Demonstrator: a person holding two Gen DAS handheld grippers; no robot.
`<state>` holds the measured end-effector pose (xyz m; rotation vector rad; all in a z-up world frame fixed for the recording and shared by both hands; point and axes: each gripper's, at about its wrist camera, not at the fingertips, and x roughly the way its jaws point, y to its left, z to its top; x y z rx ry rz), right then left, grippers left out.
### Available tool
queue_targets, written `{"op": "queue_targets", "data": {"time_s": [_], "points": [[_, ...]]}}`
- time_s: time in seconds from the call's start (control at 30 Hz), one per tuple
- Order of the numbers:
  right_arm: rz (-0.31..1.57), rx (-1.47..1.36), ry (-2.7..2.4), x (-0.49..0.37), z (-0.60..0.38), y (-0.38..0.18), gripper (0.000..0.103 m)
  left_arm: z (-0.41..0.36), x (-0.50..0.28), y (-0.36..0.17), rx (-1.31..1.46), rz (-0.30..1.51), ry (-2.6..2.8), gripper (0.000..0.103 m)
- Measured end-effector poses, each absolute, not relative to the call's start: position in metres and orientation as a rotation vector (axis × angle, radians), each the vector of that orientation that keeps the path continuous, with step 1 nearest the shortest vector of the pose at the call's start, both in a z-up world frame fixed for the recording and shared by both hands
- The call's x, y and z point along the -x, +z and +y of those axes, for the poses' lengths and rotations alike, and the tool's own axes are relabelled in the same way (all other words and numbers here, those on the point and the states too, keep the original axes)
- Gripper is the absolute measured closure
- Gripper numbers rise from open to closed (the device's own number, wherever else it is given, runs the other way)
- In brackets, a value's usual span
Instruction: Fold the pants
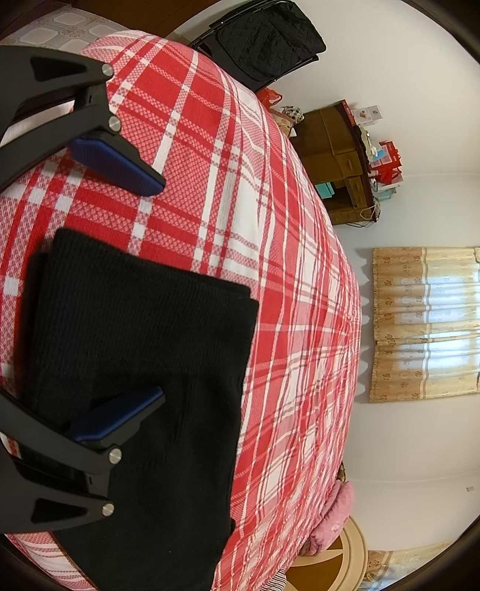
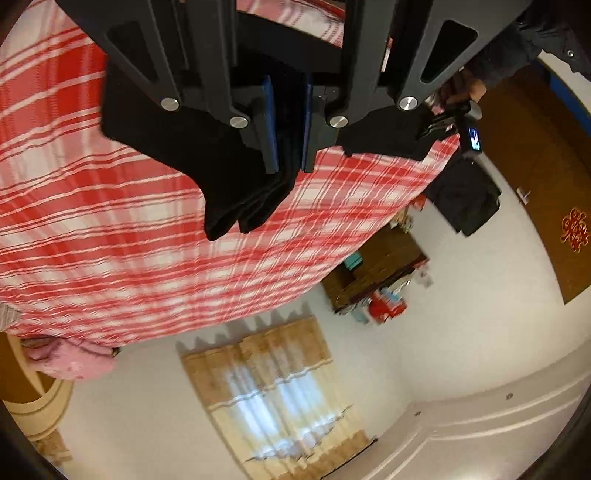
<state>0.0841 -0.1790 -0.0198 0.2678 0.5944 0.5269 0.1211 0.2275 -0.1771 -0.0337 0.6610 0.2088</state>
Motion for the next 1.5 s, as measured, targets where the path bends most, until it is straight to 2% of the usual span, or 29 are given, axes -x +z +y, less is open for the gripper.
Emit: {"op": "queue_targets", "data": {"time_s": [0.37,0.63,0.73,0.8,0.87,1.03,1.37,1.5], "points": [[0.730,-0.157,0.583,-0.104,-0.102,-0.079,0.091,0.229,-0.120,-0.177,0.037,0.656,0.209,0.000],[0.818,-0.003,0.555,-0.111,-0.064,-0.128,0.090,0.223,-0.123,-0.156,-0.012,0.598,0.271,0.000],[0.884,-0.001,0.556,-0.116,-0.061,-0.146,0.089,0.211,-0.119,-0.135,-0.017,0.538,0.273,0.000],[0.916,-0.008,0.556,-0.118,-0.063,-0.150,0.084,0.203,-0.116,-0.126,-0.003,0.521,0.243,0.000],[0.910,-0.020,0.554,-0.113,-0.070,-0.143,0.074,0.187,-0.118,-0.116,-0.001,0.519,0.195,0.000],[0.868,-0.039,0.549,-0.094,-0.099,-0.119,0.064,0.135,-0.133,-0.111,0.016,0.593,-0.013,0.000],[0.788,-0.158,0.422,-0.065,-0.178,-0.117,0.064,-0.011,-0.172,-0.124,-0.025,0.738,-0.391,0.000],[0.782,-0.174,0.408,-0.067,-0.186,-0.120,0.064,-0.046,-0.179,-0.130,-0.051,0.771,-0.445,0.001]]}}
